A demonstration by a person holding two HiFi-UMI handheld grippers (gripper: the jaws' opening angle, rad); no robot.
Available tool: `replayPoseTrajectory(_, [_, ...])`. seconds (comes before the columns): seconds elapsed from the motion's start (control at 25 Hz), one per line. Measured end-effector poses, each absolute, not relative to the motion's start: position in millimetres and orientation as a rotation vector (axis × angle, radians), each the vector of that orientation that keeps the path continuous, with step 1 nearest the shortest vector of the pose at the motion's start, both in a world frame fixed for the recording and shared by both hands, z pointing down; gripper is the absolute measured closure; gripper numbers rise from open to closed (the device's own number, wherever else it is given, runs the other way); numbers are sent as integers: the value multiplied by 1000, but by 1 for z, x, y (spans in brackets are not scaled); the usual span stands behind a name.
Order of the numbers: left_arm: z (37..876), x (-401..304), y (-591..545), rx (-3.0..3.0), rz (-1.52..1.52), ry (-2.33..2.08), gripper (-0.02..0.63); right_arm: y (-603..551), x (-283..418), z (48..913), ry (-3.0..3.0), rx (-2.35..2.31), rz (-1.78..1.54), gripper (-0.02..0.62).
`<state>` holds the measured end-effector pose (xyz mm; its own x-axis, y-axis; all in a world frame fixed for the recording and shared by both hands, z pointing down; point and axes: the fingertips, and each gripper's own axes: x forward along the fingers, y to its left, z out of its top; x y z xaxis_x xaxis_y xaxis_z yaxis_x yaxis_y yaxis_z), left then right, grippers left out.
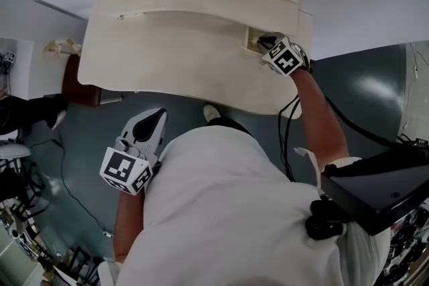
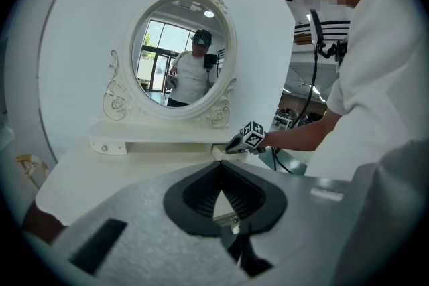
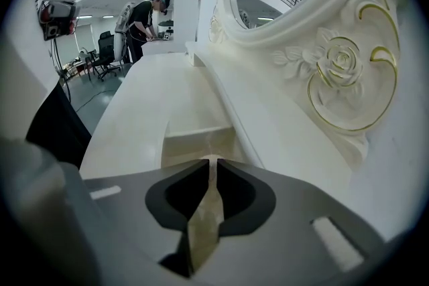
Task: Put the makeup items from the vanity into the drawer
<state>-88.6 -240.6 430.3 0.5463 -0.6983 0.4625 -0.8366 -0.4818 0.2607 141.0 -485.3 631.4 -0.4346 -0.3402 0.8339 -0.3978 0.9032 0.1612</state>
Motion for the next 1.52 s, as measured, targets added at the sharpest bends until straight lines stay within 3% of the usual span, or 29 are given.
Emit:
replayPoseTrajectory(0.36, [431, -97, -227, 2343, 391, -1227, 604, -476, 138, 613, -2073, 583, 60, 537])
replayPoseTrajectory(0.76, [432, -112, -194, 2380, 358, -1165, 604, -444, 127, 563, -2111, 751, 4, 594])
replayPoseTrajectory(1.52, [430, -148, -71, 2466, 331, -1042, 604, -206, 25, 537, -2269, 760, 186, 595])
